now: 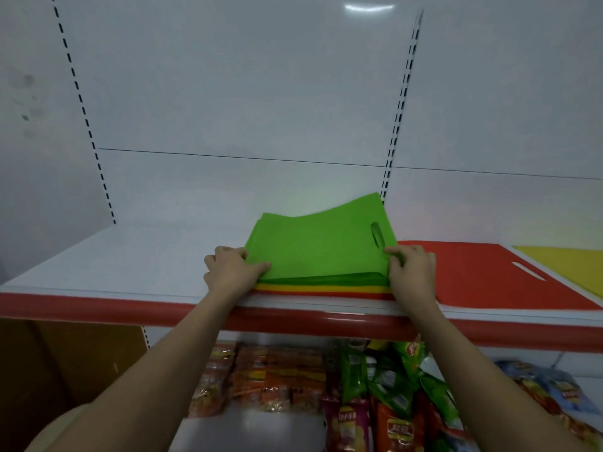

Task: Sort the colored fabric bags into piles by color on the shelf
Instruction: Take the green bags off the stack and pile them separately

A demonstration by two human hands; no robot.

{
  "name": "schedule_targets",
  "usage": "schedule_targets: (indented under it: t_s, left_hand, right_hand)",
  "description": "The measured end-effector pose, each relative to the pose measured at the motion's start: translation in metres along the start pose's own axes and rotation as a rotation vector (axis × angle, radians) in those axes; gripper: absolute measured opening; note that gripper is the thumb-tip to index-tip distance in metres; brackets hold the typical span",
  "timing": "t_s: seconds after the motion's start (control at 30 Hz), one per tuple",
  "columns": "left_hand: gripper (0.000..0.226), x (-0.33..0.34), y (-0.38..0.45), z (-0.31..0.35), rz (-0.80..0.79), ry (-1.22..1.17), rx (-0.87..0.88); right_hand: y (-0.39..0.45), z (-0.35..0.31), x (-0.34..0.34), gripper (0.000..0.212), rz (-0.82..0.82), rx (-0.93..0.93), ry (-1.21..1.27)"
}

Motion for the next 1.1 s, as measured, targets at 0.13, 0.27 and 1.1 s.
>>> schedule_targets:
  t_s: [0.13, 0.27, 1.1]
  left_hand:
    - [0.038, -0.028, 0.000, 0.019, 0.041, 0.115, 0.021]
    - [0.017, -0.043, 0.007, 0.026, 0.059, -0.424, 0.038]
    - [0.059, 0.078, -0.127, 0.266, -0.506, -0.858, 0.397]
  right_hand:
    - [0.011, -0.024, -0.009, 0.028, -0.071, -0.010, -0.027]
    - [0.005, -0.048, -0.038, 0.031, -0.172, 0.055, 0.148]
    - [-0.091, 0.131, -0.321, 0.050, -0.004, 0.471, 0.412]
Point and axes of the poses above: each hand's wrist, its own y-axis towards the middle knuckle, its own x-axis out of the palm, z = x × y, the point moved 7 cm from there along y, towards the middle knuckle, and after that the axes turned 14 degrees about x, right-handed, at the moved point
